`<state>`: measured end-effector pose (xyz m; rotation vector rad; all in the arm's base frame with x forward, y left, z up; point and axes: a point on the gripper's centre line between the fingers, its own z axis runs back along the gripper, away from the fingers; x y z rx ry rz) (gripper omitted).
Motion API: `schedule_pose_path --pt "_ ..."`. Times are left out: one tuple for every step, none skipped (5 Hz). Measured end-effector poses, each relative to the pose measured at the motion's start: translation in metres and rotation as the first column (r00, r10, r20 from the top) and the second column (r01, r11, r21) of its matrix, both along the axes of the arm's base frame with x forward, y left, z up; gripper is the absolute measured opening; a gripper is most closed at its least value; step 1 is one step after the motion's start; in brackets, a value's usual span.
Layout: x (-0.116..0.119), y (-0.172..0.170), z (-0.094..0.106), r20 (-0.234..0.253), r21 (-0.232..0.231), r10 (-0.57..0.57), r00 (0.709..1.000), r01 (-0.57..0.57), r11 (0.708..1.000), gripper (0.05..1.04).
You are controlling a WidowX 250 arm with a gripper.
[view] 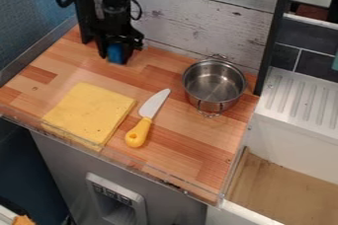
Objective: Move the blue cube to the lower right side
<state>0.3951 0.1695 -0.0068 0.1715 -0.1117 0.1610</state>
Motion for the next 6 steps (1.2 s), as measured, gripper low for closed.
schedule_pose_path --pt "-0.001 -0.002 0.007 0.016 -0.012 0.012 1.000 -0.012 1.000 0.613" --pt "-0.002 -0.003 0.026 0.057 -0.002 0.030 0.998 -0.030 1.000 0.613" --pt "-0.011 -0.006 0.048 0.093 0.021 0.053 0.994 -0.055 0.998 0.613" --pt "-0.025 -0.025 0.084 0.164 0.104 0.095 0.982 -0.113 0.988 0.613" --pt "-0.052 -0.057 0.105 0.204 0.143 0.121 0.972 -0.151 0.978 0.613" --pt "-0.074 -0.088 0.102 0.180 0.153 0.079 0.981 -0.107 0.982 0.613"
